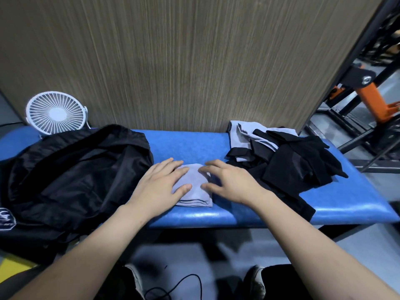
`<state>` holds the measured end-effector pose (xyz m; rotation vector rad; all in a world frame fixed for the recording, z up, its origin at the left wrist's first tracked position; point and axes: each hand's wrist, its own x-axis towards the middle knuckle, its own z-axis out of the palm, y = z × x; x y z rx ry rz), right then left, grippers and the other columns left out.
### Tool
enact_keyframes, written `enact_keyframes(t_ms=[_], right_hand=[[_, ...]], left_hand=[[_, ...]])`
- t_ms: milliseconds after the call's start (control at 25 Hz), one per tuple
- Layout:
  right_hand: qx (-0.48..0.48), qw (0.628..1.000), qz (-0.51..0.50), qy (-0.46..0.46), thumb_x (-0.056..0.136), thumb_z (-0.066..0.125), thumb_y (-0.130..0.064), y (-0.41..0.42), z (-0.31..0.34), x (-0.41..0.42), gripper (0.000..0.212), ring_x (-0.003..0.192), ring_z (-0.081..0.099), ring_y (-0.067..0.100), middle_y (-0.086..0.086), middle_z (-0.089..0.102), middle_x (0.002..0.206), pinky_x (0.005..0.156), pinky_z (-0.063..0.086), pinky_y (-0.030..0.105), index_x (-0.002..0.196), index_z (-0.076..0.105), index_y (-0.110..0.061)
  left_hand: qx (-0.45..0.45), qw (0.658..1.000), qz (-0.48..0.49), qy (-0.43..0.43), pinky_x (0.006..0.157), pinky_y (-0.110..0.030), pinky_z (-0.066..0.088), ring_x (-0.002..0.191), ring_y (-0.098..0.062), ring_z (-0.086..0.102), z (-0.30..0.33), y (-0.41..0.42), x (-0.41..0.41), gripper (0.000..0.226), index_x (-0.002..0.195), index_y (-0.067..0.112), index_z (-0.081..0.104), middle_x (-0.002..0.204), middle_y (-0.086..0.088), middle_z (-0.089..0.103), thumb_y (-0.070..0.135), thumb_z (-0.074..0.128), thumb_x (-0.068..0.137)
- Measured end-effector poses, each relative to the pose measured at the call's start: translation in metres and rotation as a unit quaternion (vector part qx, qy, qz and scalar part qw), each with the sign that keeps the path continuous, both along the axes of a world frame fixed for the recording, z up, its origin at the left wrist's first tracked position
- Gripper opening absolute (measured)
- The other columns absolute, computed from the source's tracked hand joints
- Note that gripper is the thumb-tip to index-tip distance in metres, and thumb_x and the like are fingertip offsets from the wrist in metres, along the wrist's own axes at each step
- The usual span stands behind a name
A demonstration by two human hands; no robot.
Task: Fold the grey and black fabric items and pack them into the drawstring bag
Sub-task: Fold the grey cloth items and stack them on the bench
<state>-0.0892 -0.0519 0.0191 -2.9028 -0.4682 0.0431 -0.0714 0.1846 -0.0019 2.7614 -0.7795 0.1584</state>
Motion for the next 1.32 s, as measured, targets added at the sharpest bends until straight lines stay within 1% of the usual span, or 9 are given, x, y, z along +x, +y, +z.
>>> enact_keyframes(t_ms=[80,160,320,440,600,880,1160,1240,1320], right_hand=[[-0.009,0.997,-0.015,-0.077,0.093,0.058,-0.052,-0.008,0.011,0.001,0.039,0.11,0.064,0.017,-0.011,0.063,0.124,0.084,0.05,0.034,0.127,0.062,-0.034],[-0.015,0.989,-0.033,-0.146,0.091,0.061,-0.046,-0.021,0.017,0.004,0.032,0.102,0.067,0.018,-0.009,0.069,0.108,0.08,0.051,0.033,0.117,0.068,-0.029],[-0.024,0.97,-0.115,-0.214,0.085,0.066,-0.038,-0.064,0.02,0.024,0.022,0.089,0.066,0.023,-0.005,0.068,0.091,0.072,0.052,0.036,0.102,0.071,-0.025],[-0.042,0.952,-0.151,-0.265,0.083,0.066,-0.031,-0.092,0.016,0.048,0.02,0.083,0.063,0.028,0.0,0.064,0.088,0.067,0.049,0.038,0.097,0.072,-0.018],[0.016,0.937,-0.205,-0.281,0.081,0.071,-0.023,-0.112,0.012,0.075,0.017,0.083,0.061,0.029,0.005,0.062,0.091,0.069,0.05,0.041,0.096,0.069,-0.014],[-0.06,0.929,-0.216,-0.296,0.07,0.075,-0.011,-0.126,-0.004,0.106,0.015,0.068,0.053,0.033,0.009,0.055,0.077,0.057,0.037,0.036,0.08,0.064,-0.01],[-0.046,0.903,-0.15,-0.401,0.078,0.064,-0.013,-0.107,0.008,0.09,0.005,0.07,0.049,0.029,0.006,0.052,0.078,0.061,0.038,0.041,0.074,0.062,-0.012],[-0.042,0.901,-0.128,-0.413,0.083,0.061,-0.014,-0.096,0.016,0.078,0.009,0.071,0.049,0.029,0.006,0.053,0.078,0.062,0.038,0.042,0.074,0.061,-0.013],[-0.034,0.904,-0.1,-0.415,0.086,0.056,-0.015,-0.083,0.02,0.064,0.013,0.07,0.048,0.029,0.006,0.053,0.077,0.062,0.037,0.042,0.074,0.06,-0.012]], left_hand=[[-0.023,0.999,0.004,-0.047,0.113,-0.028,0.021,0.14,-0.01,0.034,0.008,-0.013,0.009,0.069,0.133,0.035,0.058,0.144,0.015,0.048,0.07,0.023,0.085],[-0.05,0.995,0.006,-0.082,0.105,-0.031,0.031,0.129,-0.012,0.045,0.015,-0.029,0.02,0.061,0.124,0.033,0.065,0.129,0.014,0.058,0.066,0.031,0.086],[-0.087,0.99,0.003,-0.11,0.101,-0.029,0.029,0.125,-0.013,0.048,0.025,-0.065,0.04,0.057,0.123,0.032,0.065,0.124,0.013,0.058,0.065,0.041,0.084],[-0.11,0.988,0.001,-0.109,0.101,-0.027,0.025,0.126,-0.014,0.046,0.026,-0.097,0.051,0.053,0.125,0.032,0.064,0.129,0.01,0.057,0.06,0.049,0.083],[-0.132,0.986,0.019,-0.099,0.102,-0.031,0.031,0.125,-0.016,0.046,0.022,-0.131,0.066,0.052,0.127,0.031,0.063,0.13,0.009,0.056,0.058,0.05,0.085],[-0.161,0.981,0.053,-0.092,0.1,-0.029,0.031,0.123,-0.014,0.046,0.013,-0.154,0.086,0.045,0.126,0.031,0.063,0.126,0.011,0.057,0.053,0.058,0.087],[-0.221,0.972,0.084,-0.002,0.094,-0.032,0.038,0.106,-0.015,0.053,0.021,-0.162,0.079,0.034,0.12,0.034,0.064,0.109,0.013,0.061,0.051,0.053,0.094],[-0.298,0.945,0.108,0.076,0.092,-0.035,0.045,0.099,-0.013,0.059,0.027,-0.16,0.075,0.029,0.107,0.036,0.067,0.099,0.016,0.067,0.055,0.05,0.093],[-0.383,0.9,0.119,0.17,0.088,-0.036,0.051,0.09,-0.009,0.065,0.035,-0.156,0.07,0.036,0.096,0.036,0.067,0.09,0.018,0.071,0.064,0.047,0.088]])
